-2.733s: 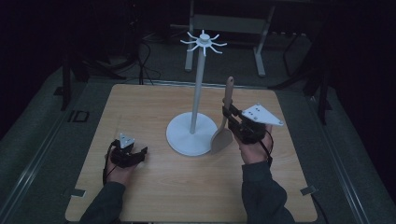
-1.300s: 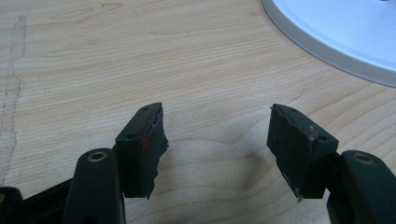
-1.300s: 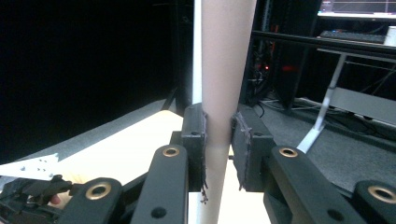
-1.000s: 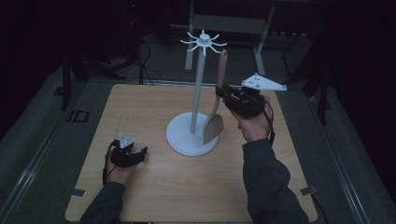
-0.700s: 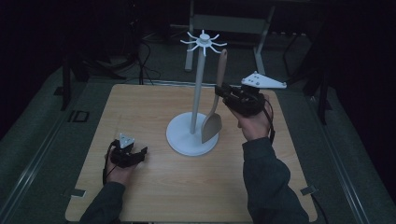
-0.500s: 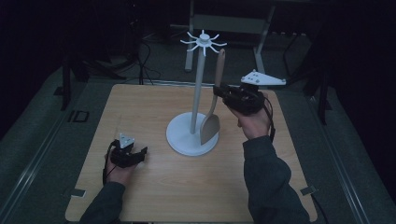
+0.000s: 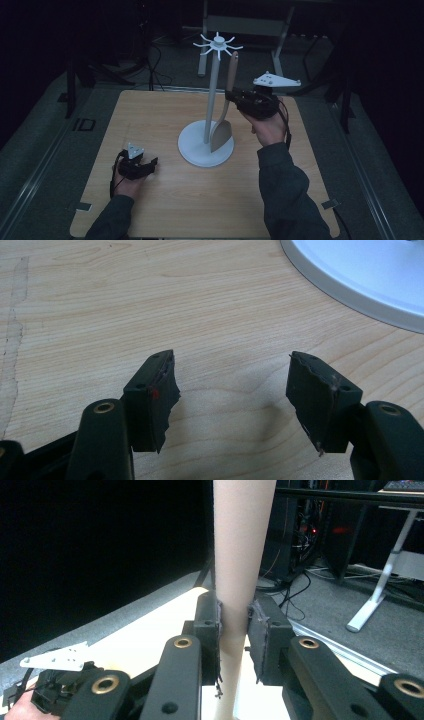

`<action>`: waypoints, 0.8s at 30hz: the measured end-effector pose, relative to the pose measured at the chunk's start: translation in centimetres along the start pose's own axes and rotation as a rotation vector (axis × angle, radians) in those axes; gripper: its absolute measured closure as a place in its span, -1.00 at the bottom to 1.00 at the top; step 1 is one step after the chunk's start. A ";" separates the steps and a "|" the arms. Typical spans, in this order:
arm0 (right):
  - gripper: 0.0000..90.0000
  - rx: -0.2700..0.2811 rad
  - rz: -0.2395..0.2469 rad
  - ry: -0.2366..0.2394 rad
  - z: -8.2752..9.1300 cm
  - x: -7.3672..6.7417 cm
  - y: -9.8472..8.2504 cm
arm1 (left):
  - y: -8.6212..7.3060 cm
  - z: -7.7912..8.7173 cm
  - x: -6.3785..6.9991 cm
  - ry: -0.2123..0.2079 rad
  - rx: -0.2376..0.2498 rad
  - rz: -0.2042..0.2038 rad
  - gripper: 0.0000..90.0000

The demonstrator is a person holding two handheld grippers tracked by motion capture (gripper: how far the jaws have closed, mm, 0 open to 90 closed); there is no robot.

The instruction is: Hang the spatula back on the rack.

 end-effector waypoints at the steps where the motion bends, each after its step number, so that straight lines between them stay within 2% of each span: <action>1: 0.68 -0.003 0.003 -0.001 -0.1 0.0 0.1 | 0.0 0.0 0.0 0.000 0.000 0.000 -0.18; 10: 0.68 -0.029 0.014 -0.019 -0.9 -0.2 0.0 | 0.0 0.0 0.0 0.001 -0.001 -0.002 -0.18; 12: 0.65 -0.019 0.020 -0.026 -0.9 -0.2 -0.1 | 0.0 0.0 0.0 0.000 -0.001 0.000 -0.18; 15: 0.34 0.035 0.029 -0.031 -0.6 -0.1 -0.1 | 0.0 0.0 0.0 0.001 -0.002 -0.001 -0.18; 18: 0.14 0.040 0.059 -0.058 -0.3 -0.1 -0.2 | 0.0 0.0 0.0 0.000 -0.002 -0.003 -0.18; 19: 0.14 0.040 0.059 -0.058 -0.3 -0.1 -0.2 | 0.0 0.0 0.0 0.000 -0.002 -0.003 -0.18; 22: -0.04 0.057 0.117 -0.097 0.0 -0.3 -0.4 | 0.0 -0.1 0.0 0.000 -0.003 -0.001 -0.18; 24: -0.08 0.053 0.144 -0.117 0.0 -0.3 -0.7 | 0.0 -0.1 0.0 0.001 -0.003 0.000 -0.18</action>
Point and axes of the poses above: each handheld gripper's, and its own axes: z roughly backward along the jaws, y roughly out of its top, x roughly to its right, the point moved 4 cm from there along -z, roughly forward along the jaws, and after that the axes turned 9 degrees about -y, right-handed, at the moved point
